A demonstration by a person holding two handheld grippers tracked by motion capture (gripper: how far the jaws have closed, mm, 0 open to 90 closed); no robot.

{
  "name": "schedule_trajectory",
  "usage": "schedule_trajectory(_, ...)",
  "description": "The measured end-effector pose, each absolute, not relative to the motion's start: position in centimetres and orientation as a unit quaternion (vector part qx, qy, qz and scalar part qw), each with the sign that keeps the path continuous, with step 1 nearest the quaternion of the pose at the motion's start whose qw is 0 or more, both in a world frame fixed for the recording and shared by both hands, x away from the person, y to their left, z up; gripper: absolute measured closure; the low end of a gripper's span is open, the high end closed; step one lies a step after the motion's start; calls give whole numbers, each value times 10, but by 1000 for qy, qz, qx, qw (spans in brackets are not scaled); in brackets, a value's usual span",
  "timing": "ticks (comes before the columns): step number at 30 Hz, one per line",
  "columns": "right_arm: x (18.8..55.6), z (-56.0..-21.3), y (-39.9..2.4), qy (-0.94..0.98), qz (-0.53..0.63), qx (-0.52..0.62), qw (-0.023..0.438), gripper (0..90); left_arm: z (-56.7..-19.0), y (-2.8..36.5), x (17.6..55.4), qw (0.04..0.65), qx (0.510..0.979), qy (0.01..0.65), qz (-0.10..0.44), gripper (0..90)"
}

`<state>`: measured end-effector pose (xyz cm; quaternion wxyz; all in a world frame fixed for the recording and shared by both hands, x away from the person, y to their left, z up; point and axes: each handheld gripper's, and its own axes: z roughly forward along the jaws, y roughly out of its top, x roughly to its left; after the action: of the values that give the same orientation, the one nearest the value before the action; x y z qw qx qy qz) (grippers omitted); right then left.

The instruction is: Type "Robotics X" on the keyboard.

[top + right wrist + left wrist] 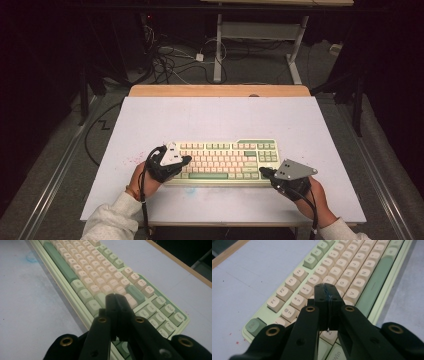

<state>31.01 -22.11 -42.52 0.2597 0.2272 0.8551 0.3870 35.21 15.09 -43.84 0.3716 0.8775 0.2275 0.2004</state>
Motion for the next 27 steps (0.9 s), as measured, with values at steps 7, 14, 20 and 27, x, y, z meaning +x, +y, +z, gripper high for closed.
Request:
schedule_trajectory(7, 310, -425, -221, 855, 387, 227, 260, 900, -433, 151, 348, 383, 873, 224, 202, 872)
schedule_trajectory(14, 310, -424, -222, 854, 388, 228, 261, 900, -429, 150, 344, 390, 871, 217, 204, 872)
schedule_trajectory(20, 310, -424, -222, 854, 388, 227, 261, 900, -427, 147, 341, 390, 873, 210, 205, 872)
schedule_trajectory(27, 310, -424, -222, 854, 388, 228, 261, 900, -425, 145, 338, 394, 872, 206, 207, 872)
